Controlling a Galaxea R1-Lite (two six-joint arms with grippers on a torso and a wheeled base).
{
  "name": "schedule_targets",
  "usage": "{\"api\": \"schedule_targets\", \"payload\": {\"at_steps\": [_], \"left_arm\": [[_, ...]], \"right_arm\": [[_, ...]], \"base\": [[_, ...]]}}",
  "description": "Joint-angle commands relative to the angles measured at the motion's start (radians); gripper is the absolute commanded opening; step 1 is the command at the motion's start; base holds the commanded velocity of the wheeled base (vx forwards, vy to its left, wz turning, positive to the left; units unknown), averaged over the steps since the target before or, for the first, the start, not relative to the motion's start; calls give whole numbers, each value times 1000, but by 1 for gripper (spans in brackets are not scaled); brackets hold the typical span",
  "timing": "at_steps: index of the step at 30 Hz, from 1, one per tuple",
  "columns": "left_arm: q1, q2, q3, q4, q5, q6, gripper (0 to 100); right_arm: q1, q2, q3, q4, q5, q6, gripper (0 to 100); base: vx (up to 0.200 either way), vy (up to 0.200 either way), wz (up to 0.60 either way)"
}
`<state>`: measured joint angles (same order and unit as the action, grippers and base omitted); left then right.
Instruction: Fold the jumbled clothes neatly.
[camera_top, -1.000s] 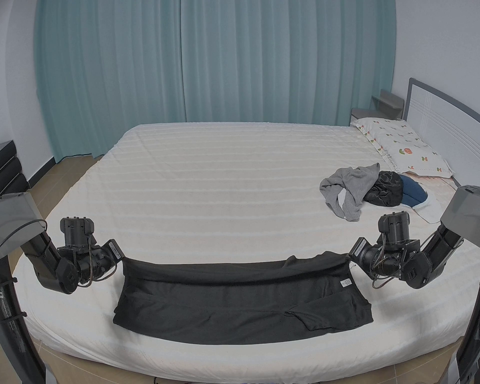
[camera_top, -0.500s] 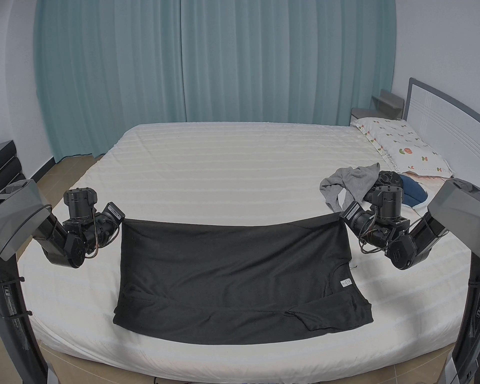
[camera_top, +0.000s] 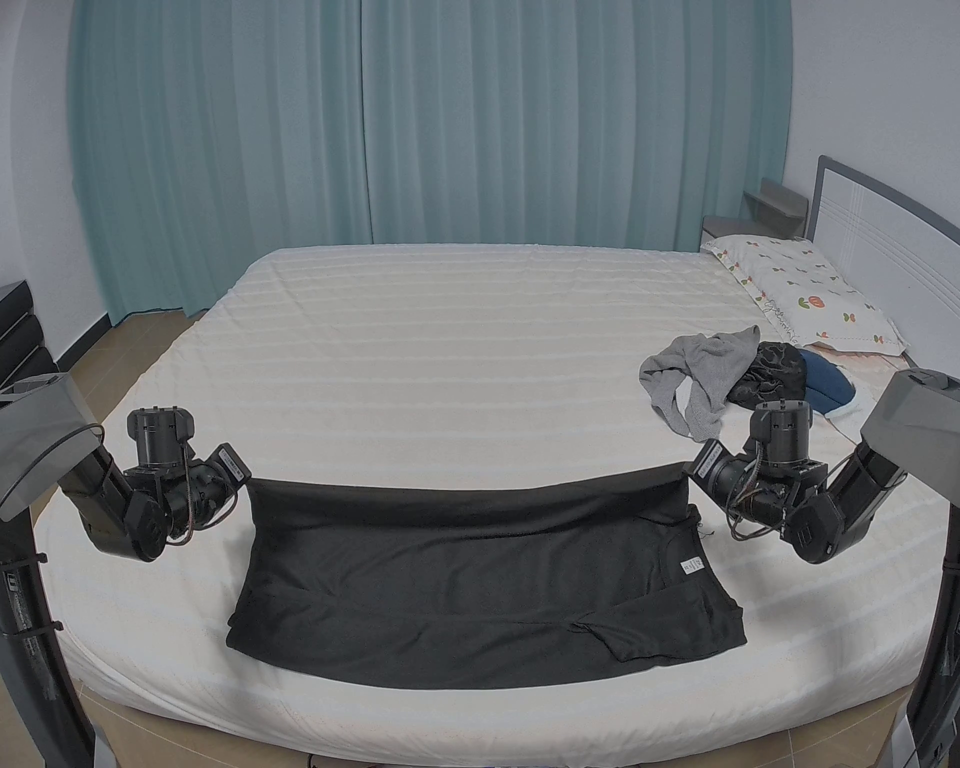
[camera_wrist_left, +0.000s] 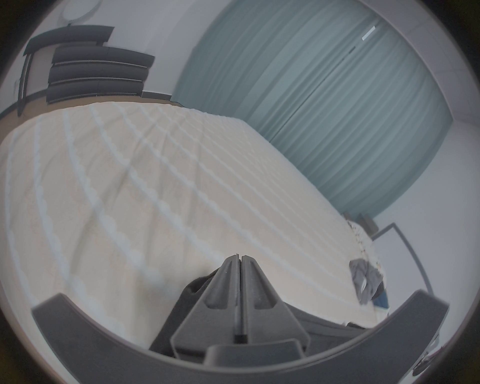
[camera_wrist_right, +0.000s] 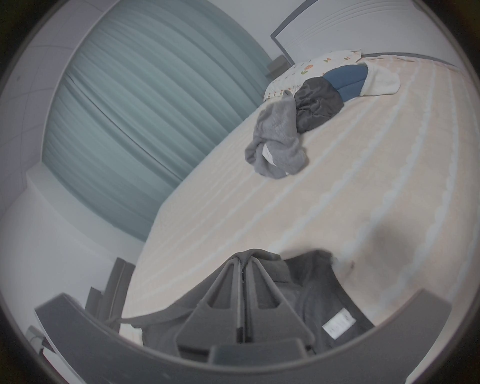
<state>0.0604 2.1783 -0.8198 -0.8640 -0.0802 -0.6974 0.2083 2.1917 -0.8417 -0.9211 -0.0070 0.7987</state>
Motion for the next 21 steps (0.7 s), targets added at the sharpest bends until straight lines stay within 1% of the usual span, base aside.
{"api": "schedule_targets", "payload": {"at_steps": [1, 5, 6, 8, 9, 11, 13, 20, 21], "left_arm": [[12, -9, 93, 13, -27, 84, 0], [13, -6, 157, 11, -30, 144, 0], [13, -6, 160, 11, -30, 147, 0], [15, -5, 197, 11, -30, 200, 0], [15, -5, 199, 11, -30, 202, 0], [16, 9, 217, 14, -30, 233, 0], [16, 21, 226, 17, -30, 236, 0], [15, 61, 249, 19, -30, 237, 0], [15, 61, 257, 19, -30, 239, 0]], "right_arm": [[3, -50, 133, 5, 41, -69, 0], [6, -43, 204, -2, 67, -119, 0], [6, -43, 207, -2, 67, -119, 0], [11, -38, 239, 2, 70, -125, 0], [11, -36, 239, 2, 71, -127, 0], [13, -20, 262, 2, 71, -154, 0], [13, -1, 276, -1, 71, -181, 0], [13, 17, 289, 2, 73, -191, 0], [13, 23, 293, 1, 73, -193, 100]], "base": [[0, 0, 0], [0, 0, 0], [0, 0, 0], [0, 0, 0], [0, 0, 0], [0, 0, 0], [0, 0, 0], [0, 0, 0], [0, 0, 0]]}}
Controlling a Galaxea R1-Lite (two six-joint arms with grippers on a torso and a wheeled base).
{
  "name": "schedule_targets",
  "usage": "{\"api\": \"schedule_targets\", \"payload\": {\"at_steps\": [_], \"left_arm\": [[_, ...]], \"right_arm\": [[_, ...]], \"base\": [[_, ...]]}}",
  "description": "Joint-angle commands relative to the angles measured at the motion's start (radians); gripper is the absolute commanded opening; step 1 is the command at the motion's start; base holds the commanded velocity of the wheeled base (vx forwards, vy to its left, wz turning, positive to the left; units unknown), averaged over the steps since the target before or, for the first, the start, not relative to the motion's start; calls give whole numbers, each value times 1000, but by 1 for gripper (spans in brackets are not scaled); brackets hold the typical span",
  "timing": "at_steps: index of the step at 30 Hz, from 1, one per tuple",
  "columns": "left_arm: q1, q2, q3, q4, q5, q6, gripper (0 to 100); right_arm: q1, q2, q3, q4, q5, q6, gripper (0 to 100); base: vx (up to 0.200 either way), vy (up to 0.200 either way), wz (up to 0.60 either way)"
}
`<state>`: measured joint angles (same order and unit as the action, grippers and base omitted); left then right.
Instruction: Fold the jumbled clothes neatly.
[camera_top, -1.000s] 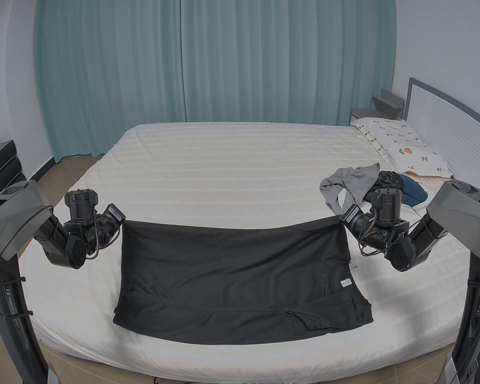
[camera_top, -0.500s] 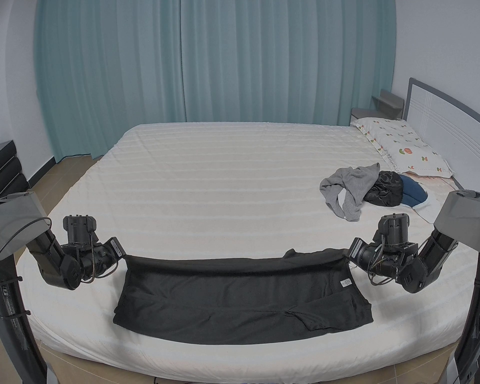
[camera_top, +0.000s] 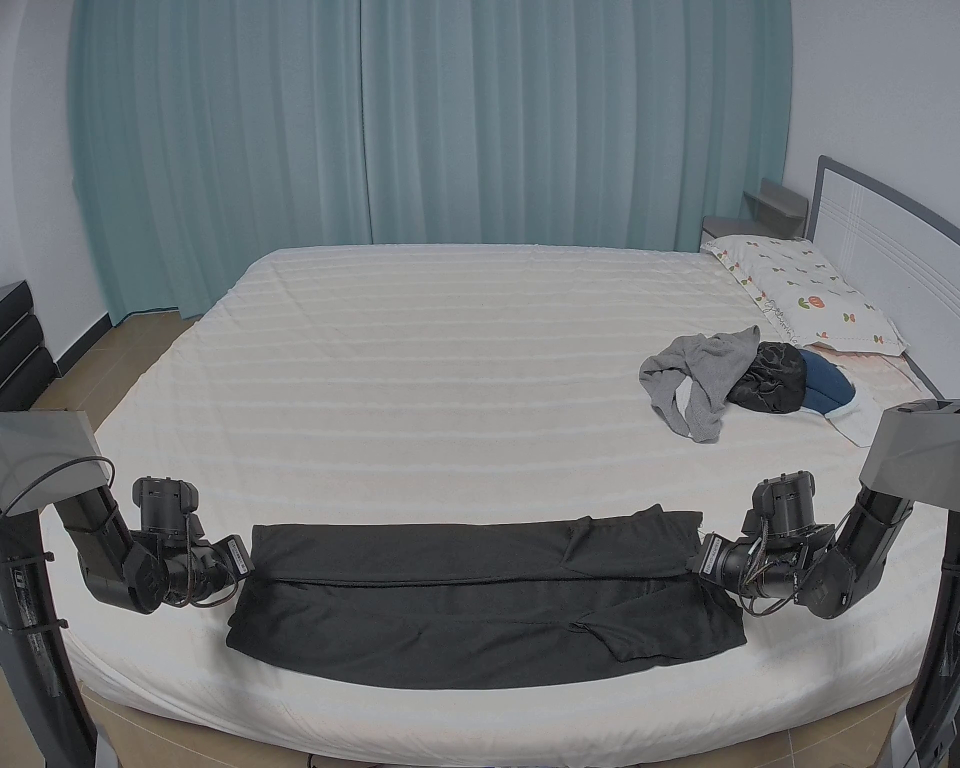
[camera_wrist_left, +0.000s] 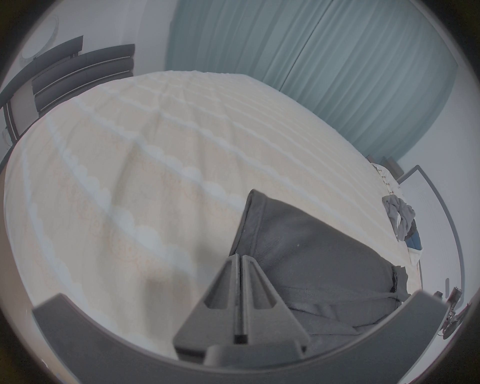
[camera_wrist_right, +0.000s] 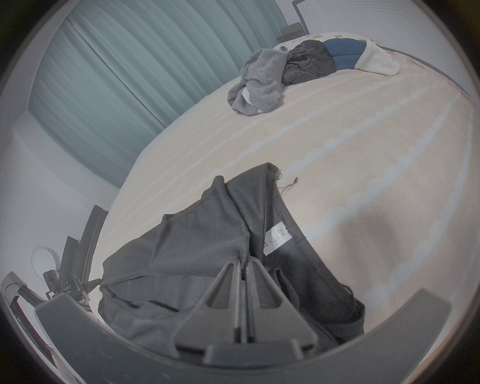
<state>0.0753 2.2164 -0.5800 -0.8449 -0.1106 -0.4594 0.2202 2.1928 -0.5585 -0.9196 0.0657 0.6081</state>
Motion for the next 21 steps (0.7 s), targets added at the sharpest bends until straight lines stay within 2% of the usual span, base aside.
{"api": "schedule_targets", "payload": {"at_steps": [1, 2, 9, 13, 16, 18, 21], "left_arm": [[0, 23, 19, 0, 0, 1, 0], [-2, 22, 20, 0, 0, -1, 100], [6, -6, 15, -2, 0, -2, 100], [26, -35, -17, 1, -7, -22, 100], [31, -18, -87, 12, -11, -79, 100], [31, 5, -156, 59, -15, -140, 100], [31, 34, -230, 116, -26, -194, 100]], "right_arm": [[1, 22, 9, -1, 0, -2, 100], [1, 22, 6, -2, 0, -2, 100], [-18, -41, -14, -5, 3, 13, 100], [-61, -74, -61, 2, 42, 33, 100], [-94, -44, -115, 11, 62, 71, 100], [-107, 7, -150, 16, 103, 110, 100], [-122, 42, -190, 36, 128, 119, 100]], "base": [[0, 0, 0], [0, 0, 0], [0, 0, 0], [0, 0, 0], [0, 0, 0], [0, 0, 0], [0, 0, 0]]}}
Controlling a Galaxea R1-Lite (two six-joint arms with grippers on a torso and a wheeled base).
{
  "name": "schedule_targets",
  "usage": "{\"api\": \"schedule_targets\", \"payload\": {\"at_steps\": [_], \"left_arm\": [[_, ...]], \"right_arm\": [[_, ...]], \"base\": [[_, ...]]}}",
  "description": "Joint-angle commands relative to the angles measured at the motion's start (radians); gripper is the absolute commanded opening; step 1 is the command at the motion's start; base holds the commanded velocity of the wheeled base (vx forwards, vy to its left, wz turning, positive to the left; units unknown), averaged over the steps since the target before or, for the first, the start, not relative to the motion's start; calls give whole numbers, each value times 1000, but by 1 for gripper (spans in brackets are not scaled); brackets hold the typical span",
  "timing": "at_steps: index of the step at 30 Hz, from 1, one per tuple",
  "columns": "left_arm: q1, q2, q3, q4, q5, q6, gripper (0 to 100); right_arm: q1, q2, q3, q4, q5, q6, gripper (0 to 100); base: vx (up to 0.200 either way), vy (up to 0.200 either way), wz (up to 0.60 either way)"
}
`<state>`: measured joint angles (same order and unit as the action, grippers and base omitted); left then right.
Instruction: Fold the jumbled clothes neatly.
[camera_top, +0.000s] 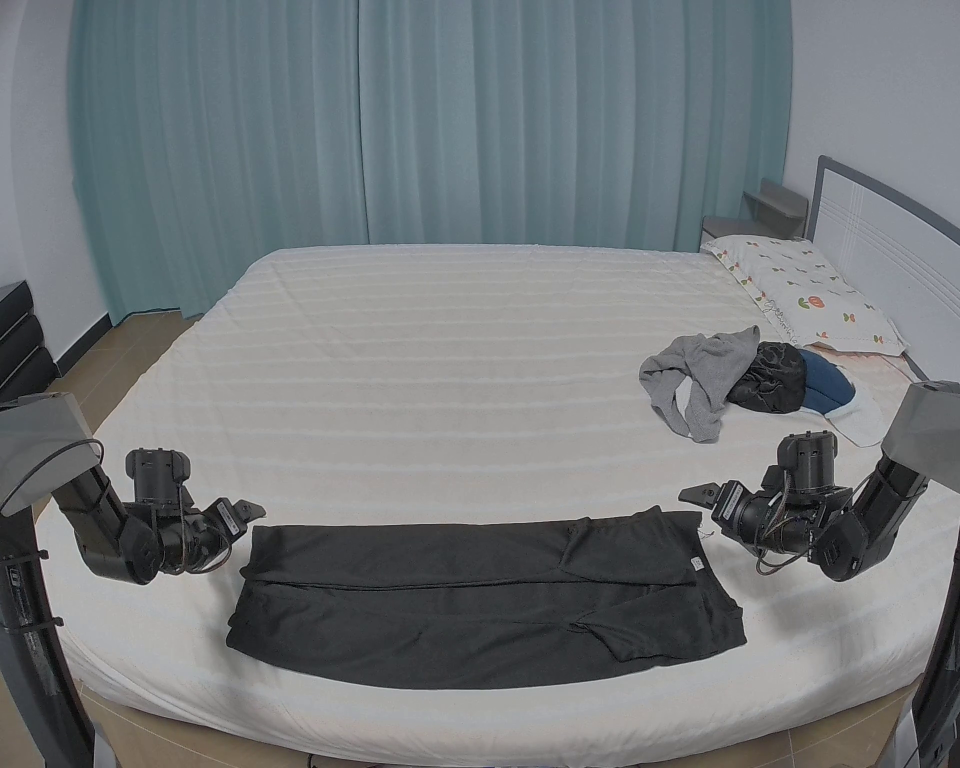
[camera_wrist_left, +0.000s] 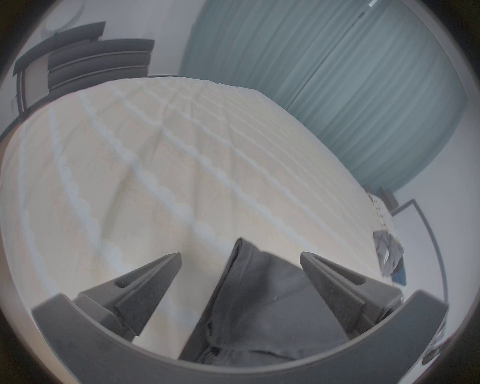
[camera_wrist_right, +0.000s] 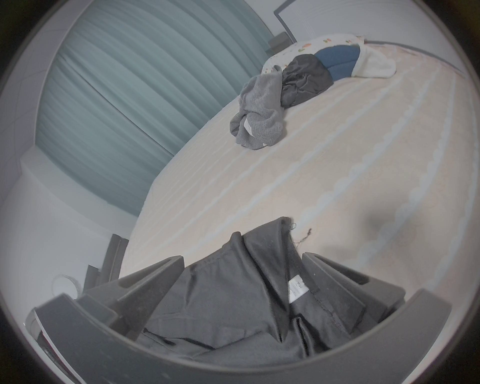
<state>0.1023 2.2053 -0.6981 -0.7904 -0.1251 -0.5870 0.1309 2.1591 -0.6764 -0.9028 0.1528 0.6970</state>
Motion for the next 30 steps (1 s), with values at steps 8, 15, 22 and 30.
{"api": "schedule_targets", "payload": {"at_steps": [8, 15, 22, 30], "left_arm": [[-6, 122, -287, 191, -56, -206, 100], [-12, 146, -284, 188, -45, -137, 100], [-27, 146, -278, 186, -39, -135, 100], [-23, 146, -276, 189, -7, -143, 0]], "right_arm": [[-73, 153, -147, 13, 94, 211, 100], [-91, 157, -141, 10, 114, 211, 100], [-93, 159, -140, 7, 105, 200, 100], [-97, 196, -160, 7, 103, 179, 100]], "base": [[0, 0, 0], [0, 0, 0], [0, 0, 0], [0, 0, 0]]}}
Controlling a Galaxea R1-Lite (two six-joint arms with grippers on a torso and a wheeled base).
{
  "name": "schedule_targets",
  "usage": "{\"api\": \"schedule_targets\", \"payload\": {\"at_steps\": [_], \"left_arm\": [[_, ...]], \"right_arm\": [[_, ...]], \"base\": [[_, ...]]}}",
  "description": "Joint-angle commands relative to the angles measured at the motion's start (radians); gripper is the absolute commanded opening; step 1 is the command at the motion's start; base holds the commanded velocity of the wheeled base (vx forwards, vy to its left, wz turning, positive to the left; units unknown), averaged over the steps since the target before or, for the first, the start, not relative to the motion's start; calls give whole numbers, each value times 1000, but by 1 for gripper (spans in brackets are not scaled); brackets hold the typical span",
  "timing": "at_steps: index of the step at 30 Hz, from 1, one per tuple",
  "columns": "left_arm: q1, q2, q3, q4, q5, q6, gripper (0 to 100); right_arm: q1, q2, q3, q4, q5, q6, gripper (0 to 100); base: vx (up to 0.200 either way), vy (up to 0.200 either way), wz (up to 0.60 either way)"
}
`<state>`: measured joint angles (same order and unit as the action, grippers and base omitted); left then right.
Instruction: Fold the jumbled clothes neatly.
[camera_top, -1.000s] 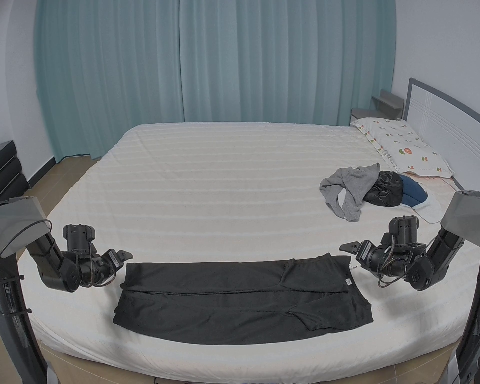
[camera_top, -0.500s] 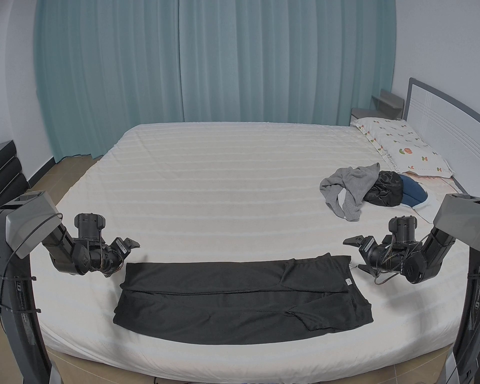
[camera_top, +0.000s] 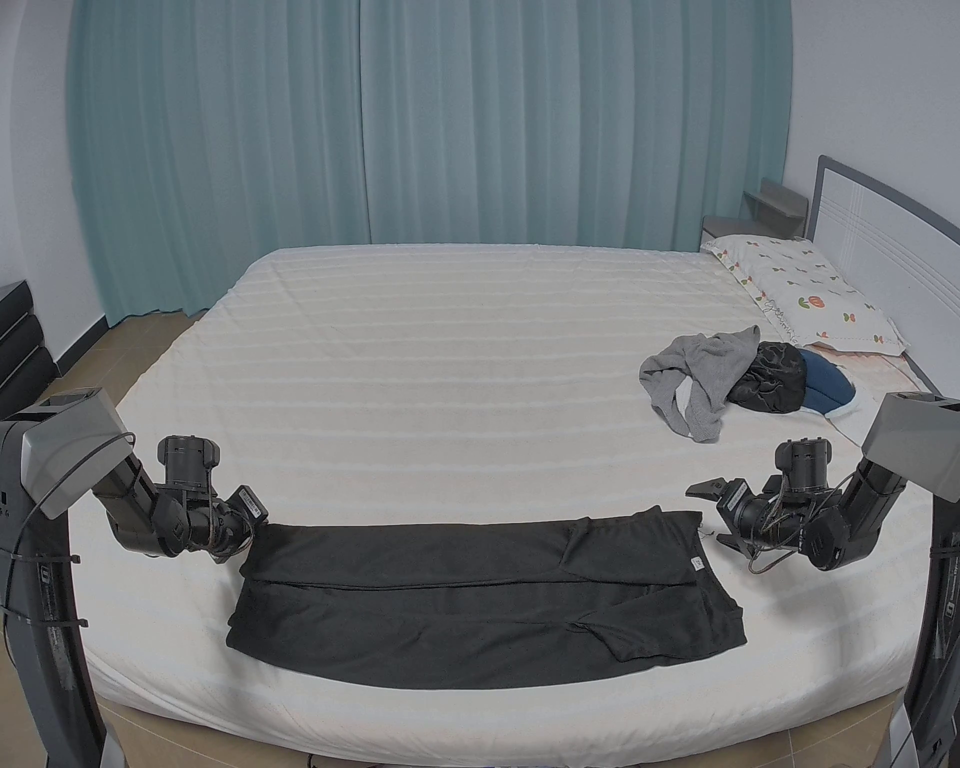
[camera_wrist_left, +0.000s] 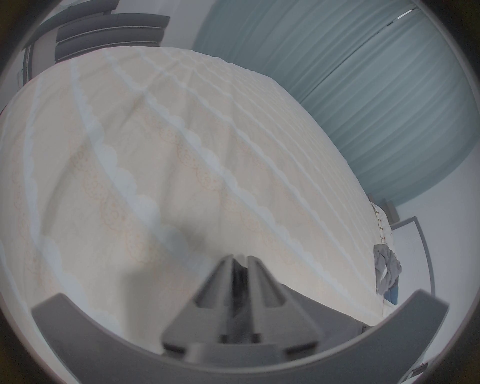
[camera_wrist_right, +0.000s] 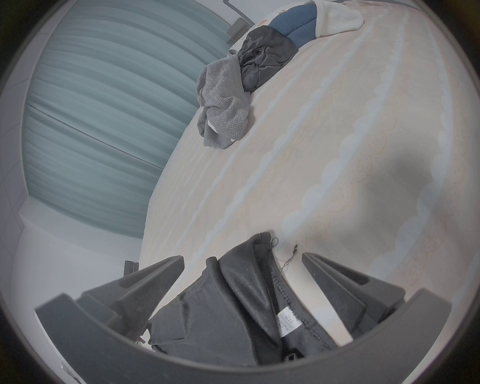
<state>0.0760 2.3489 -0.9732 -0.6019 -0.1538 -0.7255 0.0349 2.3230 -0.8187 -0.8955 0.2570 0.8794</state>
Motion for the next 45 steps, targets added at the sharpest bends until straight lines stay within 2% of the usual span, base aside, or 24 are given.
{"api": "schedule_targets", "payload": {"at_steps": [1, 4, 11, 12, 24, 40, 41, 45], "left_arm": [[5, 4, -2, -1, 37, -5, 0], [8, 10, -5, -2, 77, -9, 0], [16, 7, -4, -2, 79, -15, 0], [15, 7, -4, -2, 79, -22, 0], [15, 10, -4, -2, 79, -28, 0], [16, 9, -1, -2, 79, -32, 0], [16, 6, 1, -1, 79, -34, 0], [16, 3, 1, 1, 77, -41, 0]], "right_arm": [[-1, 35, -30, 0, -1, -5, 100], [-1, 53, -56, 0, 1, -11, 100], [11, 88, -76, 0, 1, -25, 100], [11, 90, -76, 0, 1, -31, 0], [-10, 98, -77, -74, -1, -28, 0], [-24, 110, -97, -74, -1, -28, 0], [-26, 110, -96, -74, -1, -26, 100], [-29, 92, -80, -77, 10, -14, 100]], "base": [[0, 0, 0], [0, 0, 0], [0, 0, 0], [0, 0, 0], [0, 0, 0], [0, 0, 0], [0, 0, 0], [0, 0, 0]]}}
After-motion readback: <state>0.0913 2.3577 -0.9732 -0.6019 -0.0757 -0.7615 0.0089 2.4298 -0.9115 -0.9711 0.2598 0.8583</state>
